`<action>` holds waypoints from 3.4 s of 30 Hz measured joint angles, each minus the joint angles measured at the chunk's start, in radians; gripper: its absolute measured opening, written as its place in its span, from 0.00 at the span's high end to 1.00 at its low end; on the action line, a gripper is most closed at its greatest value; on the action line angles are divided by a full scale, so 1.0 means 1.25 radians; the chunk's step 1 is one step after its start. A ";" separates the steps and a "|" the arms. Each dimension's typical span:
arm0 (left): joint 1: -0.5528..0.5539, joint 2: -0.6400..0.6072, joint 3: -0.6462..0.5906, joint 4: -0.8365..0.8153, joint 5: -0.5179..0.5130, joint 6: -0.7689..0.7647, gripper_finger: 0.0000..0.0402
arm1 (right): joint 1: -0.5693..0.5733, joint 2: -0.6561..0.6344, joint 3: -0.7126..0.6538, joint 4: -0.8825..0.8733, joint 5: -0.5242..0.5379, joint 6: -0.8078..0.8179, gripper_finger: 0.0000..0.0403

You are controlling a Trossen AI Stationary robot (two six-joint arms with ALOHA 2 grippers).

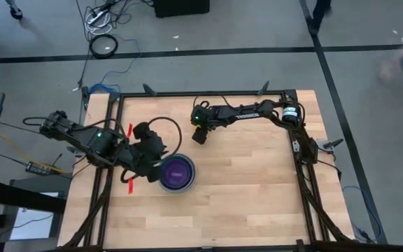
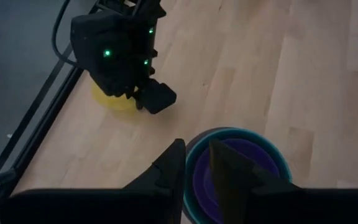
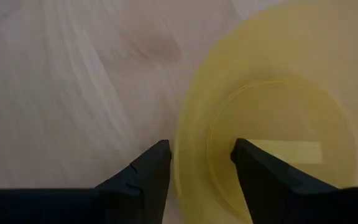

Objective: Nest bowls inside each other
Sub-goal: Stack the yellow bowl on top of the purple bowl, then return to Home Position

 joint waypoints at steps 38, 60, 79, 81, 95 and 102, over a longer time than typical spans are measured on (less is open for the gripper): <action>0.000 0.000 0.000 0.032 -0.130 0.004 0.80 | 0.443 -0.224 -0.002 0.301 -0.046 -0.050 1.00; 0.000 0.000 0.001 0.068 -0.142 0.008 0.80 | 0.414 -0.130 -0.001 0.274 -0.101 0.006 0.88; -0.013 -0.011 0.001 0.043 -0.141 0.008 0.80 | 0.420 -0.164 0.010 0.210 -0.099 0.034 0.71; -0.020 -0.018 0.003 0.048 -0.142 0.008 0.80 | 0.425 -0.189 0.011 0.210 -0.101 0.042 0.70; -0.124 -0.135 0.001 0.186 -0.446 0.128 0.80 | 0.477 -0.553 0.011 0.091 -0.182 -0.187 0.71; -0.175 -0.310 0.002 0.349 -0.330 0.397 0.80 | 0.415 -0.833 0.013 -0.004 -0.165 -0.245 0.71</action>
